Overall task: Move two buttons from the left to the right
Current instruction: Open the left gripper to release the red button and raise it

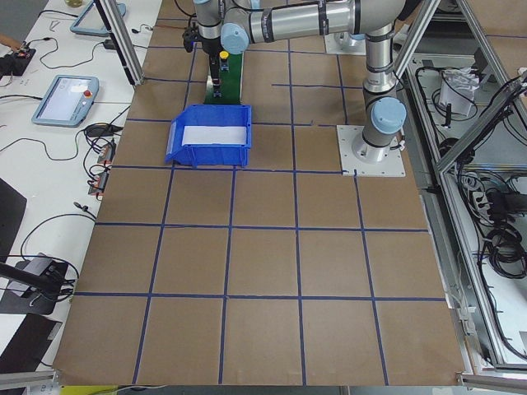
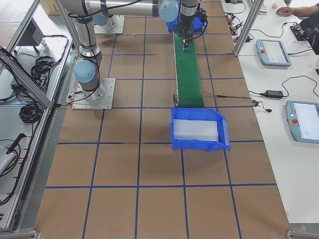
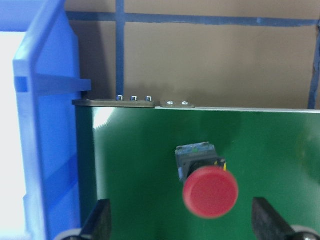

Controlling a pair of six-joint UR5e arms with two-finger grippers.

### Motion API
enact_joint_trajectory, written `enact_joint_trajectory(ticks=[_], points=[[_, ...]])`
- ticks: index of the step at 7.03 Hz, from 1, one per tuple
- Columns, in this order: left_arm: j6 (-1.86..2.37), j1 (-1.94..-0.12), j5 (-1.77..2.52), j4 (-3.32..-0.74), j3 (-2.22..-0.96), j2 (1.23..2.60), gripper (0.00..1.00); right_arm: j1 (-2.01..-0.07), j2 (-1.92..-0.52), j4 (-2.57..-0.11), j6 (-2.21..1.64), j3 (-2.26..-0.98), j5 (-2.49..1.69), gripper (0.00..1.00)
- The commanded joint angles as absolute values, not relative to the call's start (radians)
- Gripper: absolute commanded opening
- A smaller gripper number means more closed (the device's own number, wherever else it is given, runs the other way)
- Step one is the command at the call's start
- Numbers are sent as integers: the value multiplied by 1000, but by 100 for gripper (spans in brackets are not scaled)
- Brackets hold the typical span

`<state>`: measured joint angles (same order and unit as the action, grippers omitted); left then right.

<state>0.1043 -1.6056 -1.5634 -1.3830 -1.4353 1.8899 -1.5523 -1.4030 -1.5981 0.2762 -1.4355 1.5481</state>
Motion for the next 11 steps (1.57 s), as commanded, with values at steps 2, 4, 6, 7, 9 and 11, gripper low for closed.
enact_joint_trajectory(ticks=[2, 4, 6, 7, 9, 11], points=[[-4, -1522, -1586, -1546, -1431, 1757, 100, -1545, -1396, -1606, 354, -1434, 1546, 100], [11, -1543, -1612, -1664, -1451, 1677, 100, -1522, -1387, -1656, 615, -1434, 1577, 100], [8, -1548, -1621, -1658, -1454, 1666, 100, -1468, -1364, -1678, 978, -1439, 1603, 100], [12, -1552, -1606, -1658, -1451, 1667, 100, -1445, -1336, -1681, 1138, -1439, 1605, 100], [11, -1552, -1597, -1660, -1440, 1661, 100, -1407, -1248, -1770, 1460, -1440, 1603, 100], [11, -1552, -1598, -1661, -1436, 1660, 100, -1391, -1207, -1772, 1677, -1454, 1605, 100]])
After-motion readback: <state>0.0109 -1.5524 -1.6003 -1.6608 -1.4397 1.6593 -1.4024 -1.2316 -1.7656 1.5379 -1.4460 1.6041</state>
